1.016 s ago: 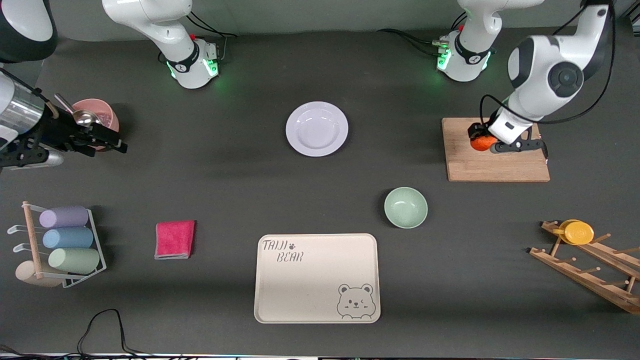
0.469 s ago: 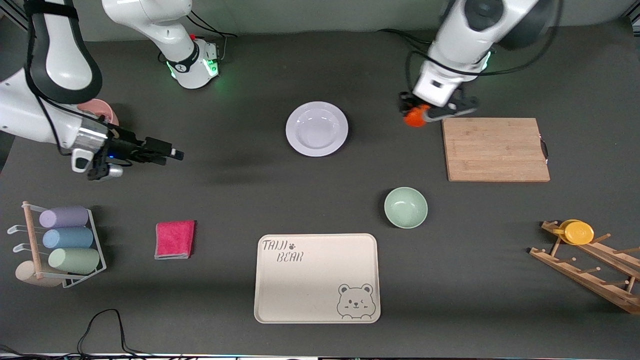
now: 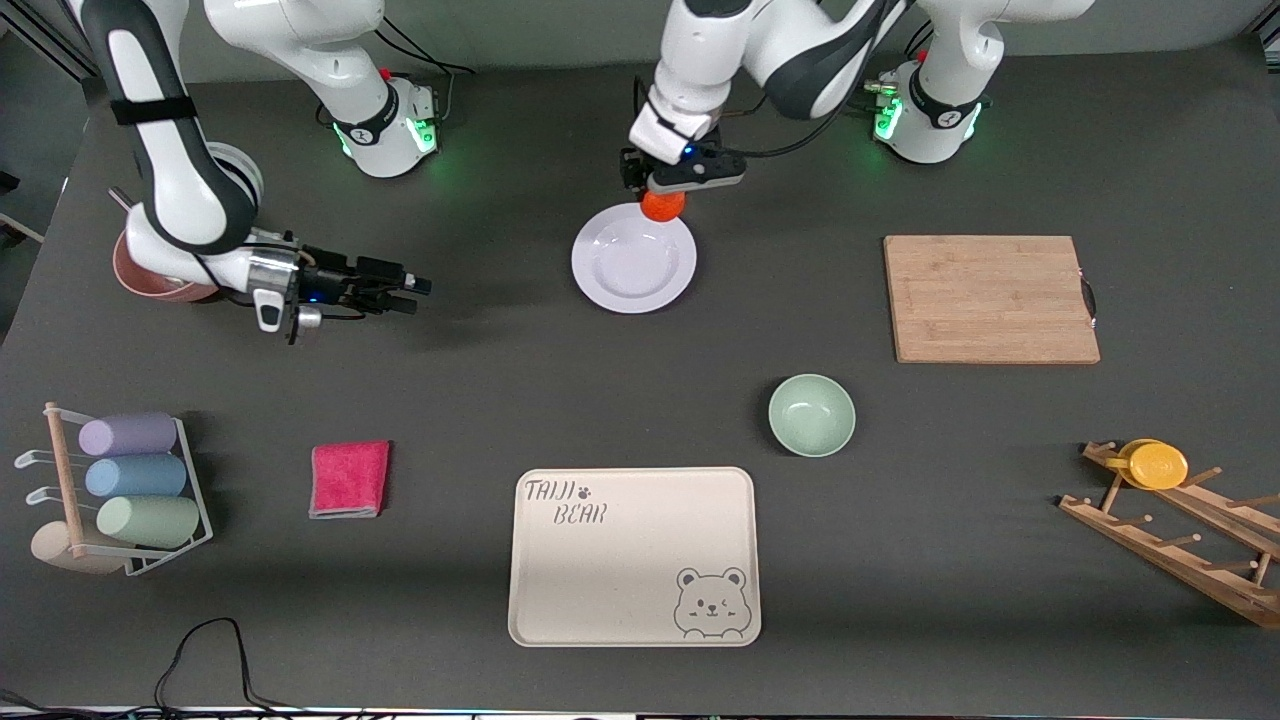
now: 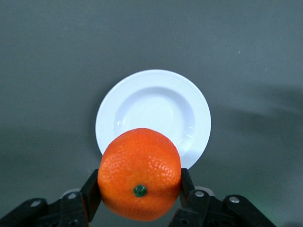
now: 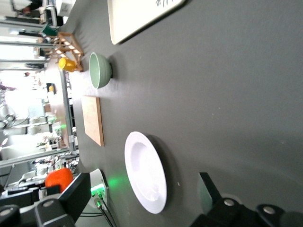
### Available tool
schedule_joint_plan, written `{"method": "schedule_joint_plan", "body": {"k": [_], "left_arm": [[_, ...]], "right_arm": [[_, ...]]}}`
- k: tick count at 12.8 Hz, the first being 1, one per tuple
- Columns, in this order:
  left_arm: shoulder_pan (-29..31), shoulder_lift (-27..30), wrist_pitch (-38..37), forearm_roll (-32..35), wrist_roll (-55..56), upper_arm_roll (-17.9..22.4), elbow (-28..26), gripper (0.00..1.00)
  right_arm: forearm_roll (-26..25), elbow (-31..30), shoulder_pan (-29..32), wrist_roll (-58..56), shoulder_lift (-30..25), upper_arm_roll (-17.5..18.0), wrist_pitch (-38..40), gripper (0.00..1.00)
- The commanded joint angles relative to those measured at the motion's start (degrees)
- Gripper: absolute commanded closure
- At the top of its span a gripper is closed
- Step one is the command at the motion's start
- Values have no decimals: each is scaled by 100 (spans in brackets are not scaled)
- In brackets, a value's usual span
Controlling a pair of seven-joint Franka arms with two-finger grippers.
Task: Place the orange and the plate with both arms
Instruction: 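Lower the orange onto the white plate and open the left gripper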
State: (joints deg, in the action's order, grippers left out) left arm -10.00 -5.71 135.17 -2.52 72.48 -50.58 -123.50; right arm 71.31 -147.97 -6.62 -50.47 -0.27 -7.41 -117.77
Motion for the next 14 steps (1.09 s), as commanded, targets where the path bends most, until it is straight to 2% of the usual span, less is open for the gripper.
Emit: {"method": "schedule_joint_plan", "body": {"k": [1,3,4,6,8,11,14], "left_arm": [[-431,-1264,-105,1066,713,110,669,61],[-677,-1695,-78,1638,960,250,818,61],[-852,-1949,-104,1875,1101,390,976,61],[-1282,-2293,-105,2237,1303,794,1214,59],[-1626,-2435,-87,2326,1348,1119,1320,59],[-1733,-2750,-96,2457,1357,1182,1469,56],[-1847,-3015,-43,2695,1357,1270,1522,51]], "right_arm": [[907,-327,-128,-1085,377,11,17,0],[1514,-495,-295,-1665,606,20,17,0],[1656,-539,-296,-1877,738,81,17,0],[1710,-575,-296,-2132,879,126,192,0],[1797,-575,-252,-2535,1194,117,499,0],[2105,-566,-260,-3073,1669,196,659,0],[2159,-566,-260,-3074,1758,214,729,0]]}}
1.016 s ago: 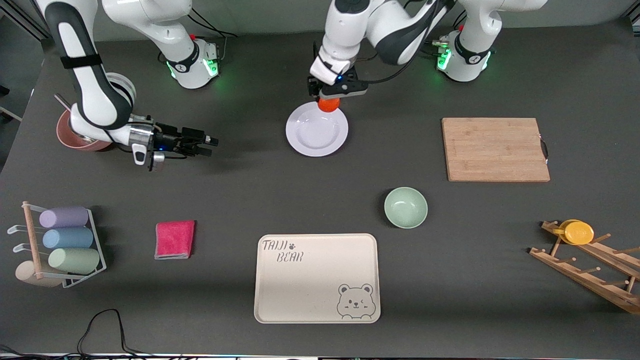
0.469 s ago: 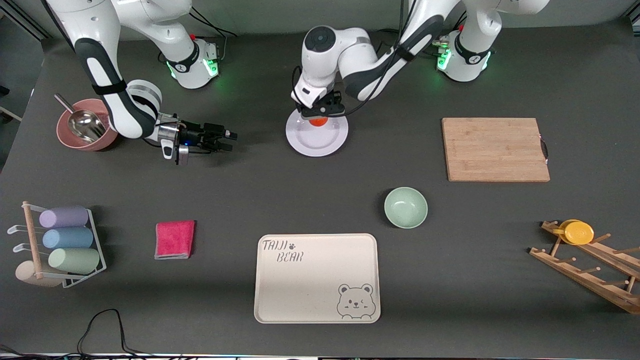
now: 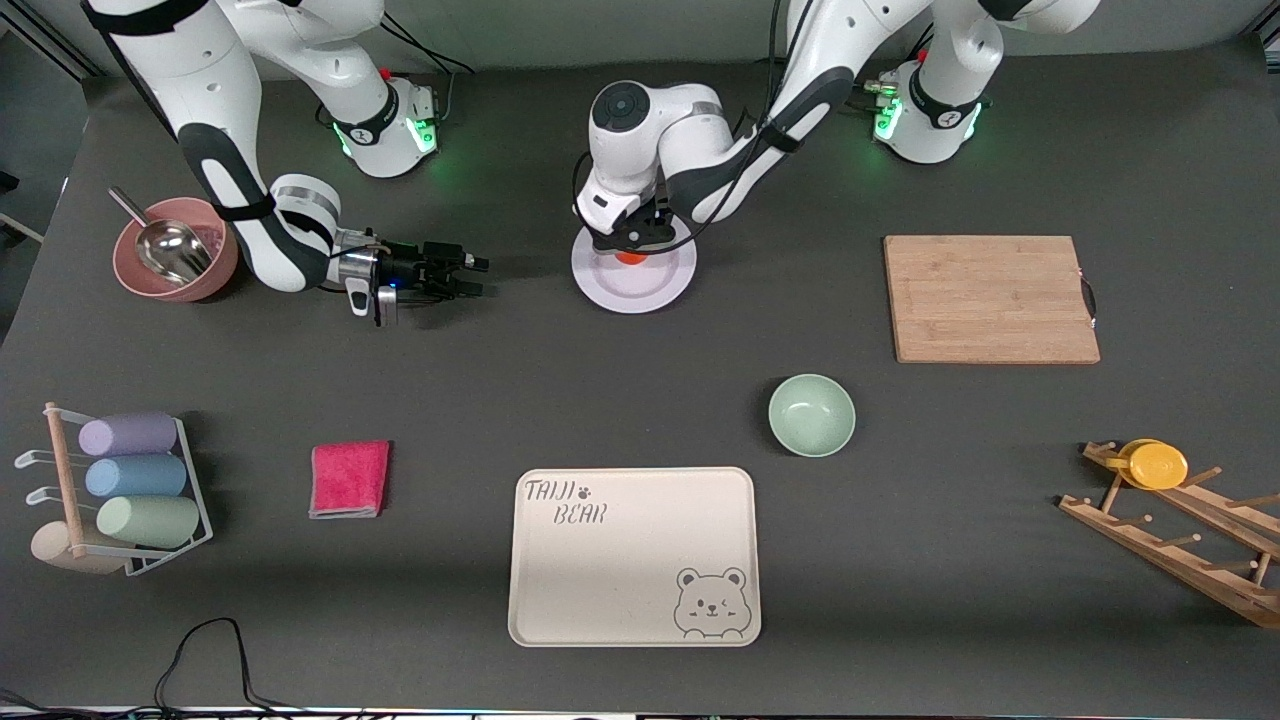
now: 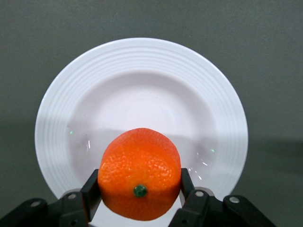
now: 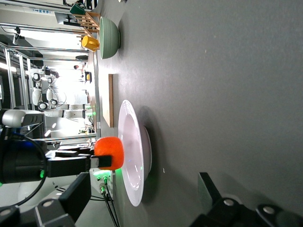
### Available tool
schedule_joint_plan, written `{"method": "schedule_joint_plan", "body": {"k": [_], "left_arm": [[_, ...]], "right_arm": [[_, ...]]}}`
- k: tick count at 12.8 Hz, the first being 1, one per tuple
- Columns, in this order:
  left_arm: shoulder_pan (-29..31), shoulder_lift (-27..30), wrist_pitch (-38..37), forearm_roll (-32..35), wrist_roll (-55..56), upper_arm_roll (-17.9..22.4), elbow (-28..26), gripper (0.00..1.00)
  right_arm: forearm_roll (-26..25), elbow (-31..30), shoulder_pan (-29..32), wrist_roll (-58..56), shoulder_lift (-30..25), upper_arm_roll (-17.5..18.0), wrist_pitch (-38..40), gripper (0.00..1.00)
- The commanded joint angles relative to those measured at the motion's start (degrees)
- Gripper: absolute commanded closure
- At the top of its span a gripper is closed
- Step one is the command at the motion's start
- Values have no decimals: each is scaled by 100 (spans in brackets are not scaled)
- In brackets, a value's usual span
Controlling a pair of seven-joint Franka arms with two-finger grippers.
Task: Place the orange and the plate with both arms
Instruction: 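Lower the orange onto the white plate and open the left gripper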
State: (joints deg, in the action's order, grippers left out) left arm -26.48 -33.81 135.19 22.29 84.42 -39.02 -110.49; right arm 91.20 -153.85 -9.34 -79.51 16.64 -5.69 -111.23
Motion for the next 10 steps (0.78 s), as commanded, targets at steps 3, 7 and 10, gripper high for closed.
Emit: {"method": "schedule_joint_plan", "body": {"k": [3,7,10], "left_arm": [[-234,-214,-106,346,163,123,221,0],[-24,66,-360,285,101,140,256,0],[895,794,-1027,14,-283,-253,265,0]], "right_arm": [[170,22,20,-161,129,103,76,17],[170,22,20,-196,235,103,76,42],[170,22,20,-573,366,112,84,49]]}}
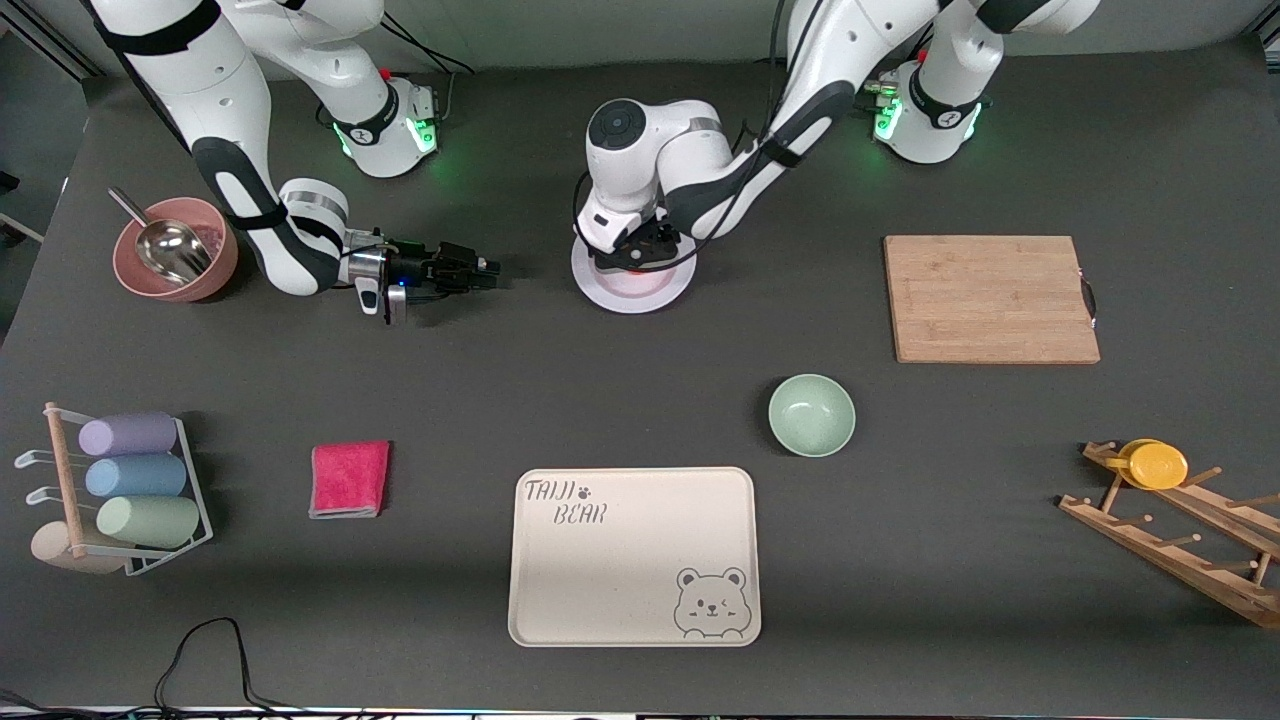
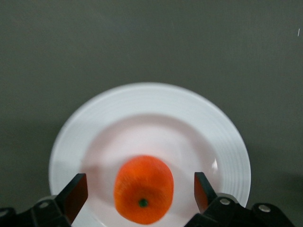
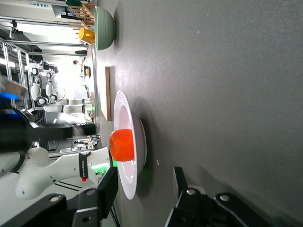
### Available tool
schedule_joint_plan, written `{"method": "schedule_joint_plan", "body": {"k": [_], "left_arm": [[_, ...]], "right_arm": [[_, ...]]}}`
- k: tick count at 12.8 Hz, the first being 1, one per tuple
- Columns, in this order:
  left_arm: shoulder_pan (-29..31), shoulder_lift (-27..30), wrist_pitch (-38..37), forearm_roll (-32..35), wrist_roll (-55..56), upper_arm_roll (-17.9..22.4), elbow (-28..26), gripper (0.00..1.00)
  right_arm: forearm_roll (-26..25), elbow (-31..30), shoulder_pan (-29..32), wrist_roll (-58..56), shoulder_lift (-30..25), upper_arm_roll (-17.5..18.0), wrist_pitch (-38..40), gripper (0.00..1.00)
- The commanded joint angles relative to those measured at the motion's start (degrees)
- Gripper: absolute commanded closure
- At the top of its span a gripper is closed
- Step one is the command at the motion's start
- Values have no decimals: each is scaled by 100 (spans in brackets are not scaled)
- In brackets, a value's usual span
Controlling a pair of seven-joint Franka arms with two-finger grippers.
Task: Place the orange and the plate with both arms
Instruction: 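Lower the orange onto the white plate and open the left gripper, then withdraw the left gripper while the right gripper approaches the plate rim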
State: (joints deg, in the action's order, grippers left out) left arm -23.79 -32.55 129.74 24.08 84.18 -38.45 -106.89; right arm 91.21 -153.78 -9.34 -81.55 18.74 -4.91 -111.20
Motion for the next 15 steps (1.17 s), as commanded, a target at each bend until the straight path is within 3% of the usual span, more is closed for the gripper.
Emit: {"method": "schedule_joint_plan", "body": {"k": [1,2,4,7,10,13,15], "left_arm": [[1257,958,-737,-523,-801,-590,-78,0],[1890,1318,-1166,-918,-1416,-854,26,0],[2832,1777,-2063,-1500,-2663,-945,421,0],[3923,1928,-3058,-1556,-3906,-901,1098,0],[5179,2296,-3139,-1581,-5503,-901,1126,0],[6182,2569,-3437,-1817,-7147,-910,1196,0],[6762,2639,-3508,-1915,-7861,-918,1223,0]], "right_arm": [[169,15,20,-413,156,34,81,50],[169,15,20,-440,165,34,81,51],[169,15,20,-475,226,60,151,56],[431,24,20,-493,288,340,169,58],[1160,24,11,-712,332,938,99,58],[1459,24,-33,-1010,489,1088,28,58],[1950,68,-225,-1414,770,1202,37,59]]}}
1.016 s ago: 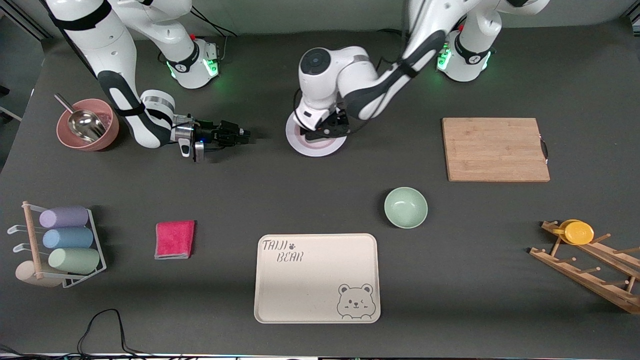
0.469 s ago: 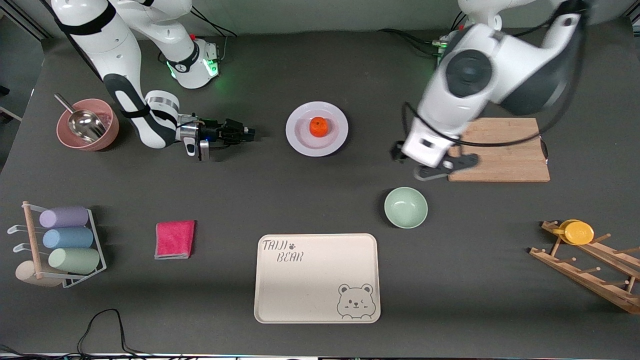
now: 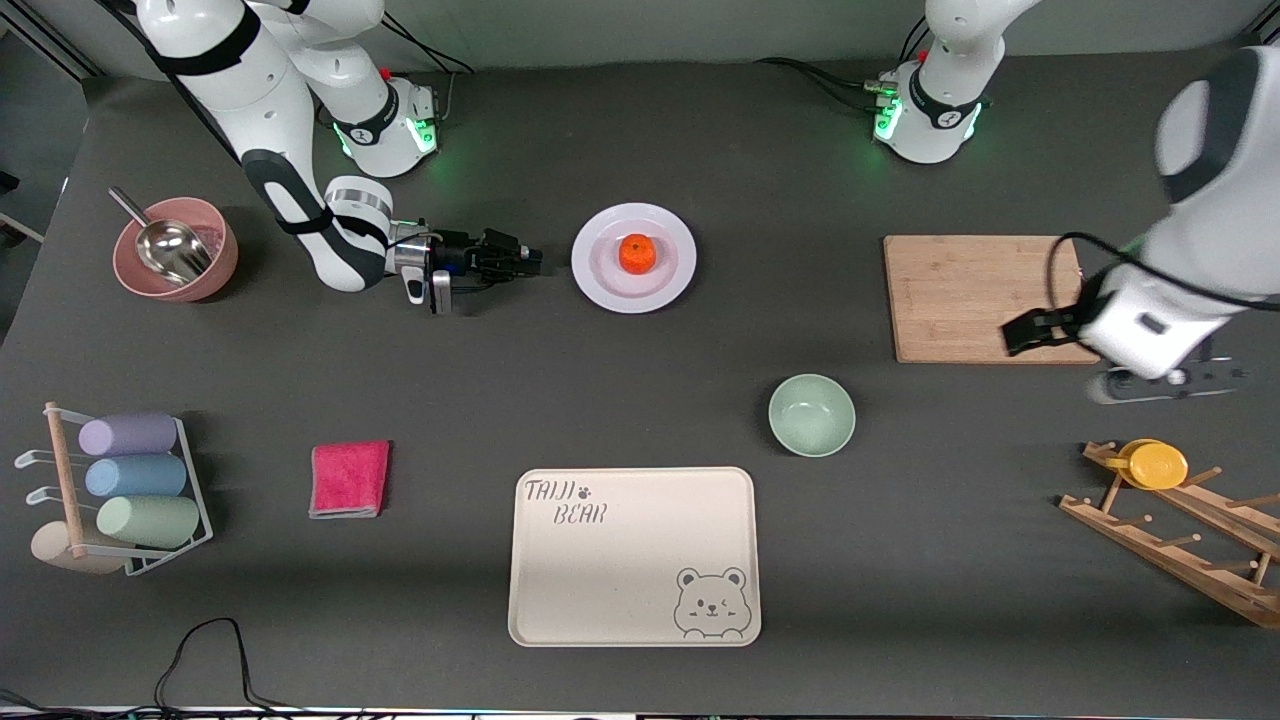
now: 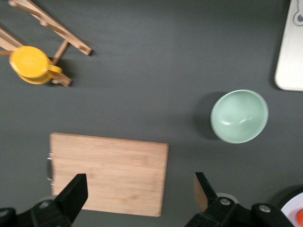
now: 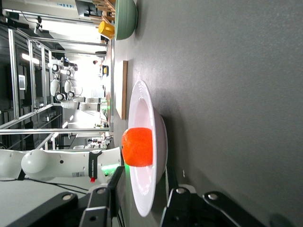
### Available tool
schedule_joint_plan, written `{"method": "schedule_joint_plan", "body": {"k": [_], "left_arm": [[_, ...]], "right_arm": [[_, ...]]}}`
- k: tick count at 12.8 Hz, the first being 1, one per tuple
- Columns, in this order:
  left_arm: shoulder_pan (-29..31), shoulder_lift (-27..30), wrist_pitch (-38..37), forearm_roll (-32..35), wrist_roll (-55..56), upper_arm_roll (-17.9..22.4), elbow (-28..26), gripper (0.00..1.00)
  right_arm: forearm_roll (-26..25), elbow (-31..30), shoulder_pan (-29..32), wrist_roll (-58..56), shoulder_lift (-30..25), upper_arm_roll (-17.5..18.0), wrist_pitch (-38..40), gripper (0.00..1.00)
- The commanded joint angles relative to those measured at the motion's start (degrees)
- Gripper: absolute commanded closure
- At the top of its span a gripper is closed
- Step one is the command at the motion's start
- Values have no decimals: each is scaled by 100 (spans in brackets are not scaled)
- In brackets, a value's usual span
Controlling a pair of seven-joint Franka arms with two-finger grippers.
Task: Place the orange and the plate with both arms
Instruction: 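Withdraw the left gripper while the right gripper approaches the plate rim, then grasp the white plate rim with the right gripper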
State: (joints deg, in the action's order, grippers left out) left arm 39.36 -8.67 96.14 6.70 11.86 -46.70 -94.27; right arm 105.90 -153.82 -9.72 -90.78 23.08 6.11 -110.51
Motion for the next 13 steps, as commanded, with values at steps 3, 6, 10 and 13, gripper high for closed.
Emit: {"method": "schedule_joint_plan", "body": {"k": [3,6,10,13], "left_arm": [[905,401,-289,-458,-1175,-24,23,0],[1047,471,-316,-599,-1370,3,32,0],[1030,577,-395,-617,-1353,-6,14,0],[1003,577,-395,-617,-1344,-24,-39,0]], "right_arm": [[1229,142,-408,-677,487,416,-85,60],[1503,221,-417,-817,513,602,-304,60],[1915,502,-592,-924,750,752,-366,61],[1996,652,-680,-941,795,760,-542,70]]}}
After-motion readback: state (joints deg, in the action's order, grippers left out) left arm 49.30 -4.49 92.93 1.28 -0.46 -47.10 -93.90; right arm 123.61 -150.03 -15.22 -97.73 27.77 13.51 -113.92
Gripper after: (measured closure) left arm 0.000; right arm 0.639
